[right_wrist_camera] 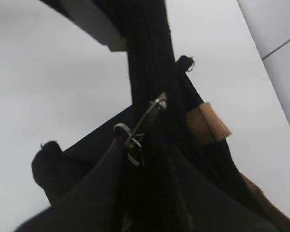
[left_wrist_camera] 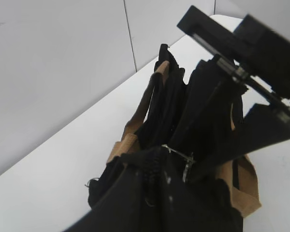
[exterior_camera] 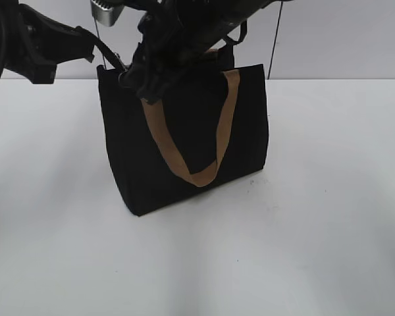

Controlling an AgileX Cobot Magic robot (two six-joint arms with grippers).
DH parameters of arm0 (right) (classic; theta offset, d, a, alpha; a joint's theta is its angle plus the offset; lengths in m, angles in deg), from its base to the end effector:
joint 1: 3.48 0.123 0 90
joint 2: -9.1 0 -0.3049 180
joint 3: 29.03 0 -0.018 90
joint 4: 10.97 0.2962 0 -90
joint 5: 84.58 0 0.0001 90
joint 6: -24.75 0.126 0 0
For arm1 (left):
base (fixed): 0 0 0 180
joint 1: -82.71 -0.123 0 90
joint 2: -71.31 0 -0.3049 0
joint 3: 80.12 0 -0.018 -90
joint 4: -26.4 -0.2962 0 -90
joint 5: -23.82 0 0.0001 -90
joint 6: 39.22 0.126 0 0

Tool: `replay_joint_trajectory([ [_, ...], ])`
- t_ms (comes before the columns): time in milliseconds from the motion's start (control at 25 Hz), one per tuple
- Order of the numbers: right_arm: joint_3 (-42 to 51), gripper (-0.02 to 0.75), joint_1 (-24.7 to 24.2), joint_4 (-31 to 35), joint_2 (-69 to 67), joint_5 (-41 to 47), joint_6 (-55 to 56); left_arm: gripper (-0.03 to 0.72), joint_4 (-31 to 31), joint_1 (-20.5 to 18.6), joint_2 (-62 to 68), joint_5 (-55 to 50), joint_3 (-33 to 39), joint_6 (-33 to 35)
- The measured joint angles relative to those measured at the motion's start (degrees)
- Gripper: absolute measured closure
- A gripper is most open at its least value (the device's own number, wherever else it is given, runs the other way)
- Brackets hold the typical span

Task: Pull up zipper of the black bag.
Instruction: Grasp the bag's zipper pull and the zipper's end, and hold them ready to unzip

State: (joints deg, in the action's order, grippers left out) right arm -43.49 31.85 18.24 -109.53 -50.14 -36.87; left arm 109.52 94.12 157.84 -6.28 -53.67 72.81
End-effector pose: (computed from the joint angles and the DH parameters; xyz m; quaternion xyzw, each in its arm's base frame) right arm 0.4067 0.3309 0.2498 -0.5822 0.7080 0.1237 0.3801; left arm 0.3391 -0.1325 0.2788 0.4170 0.7229 -0.1353 0.5340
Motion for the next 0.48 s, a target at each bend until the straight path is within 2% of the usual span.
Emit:
replay_joint_trajectory([
  [240,0.00,0.739,0.00,-5.46,0.00,0.00,8.37,0.666,-0.07,0.00,0.00,0.10,0.00,0.00],
  [480,0.00,0.739,0.00,-5.76,0.12,0.37,9.23,0.666,-1.57,0.00,0.00,0.22,0.00,-0.57],
])
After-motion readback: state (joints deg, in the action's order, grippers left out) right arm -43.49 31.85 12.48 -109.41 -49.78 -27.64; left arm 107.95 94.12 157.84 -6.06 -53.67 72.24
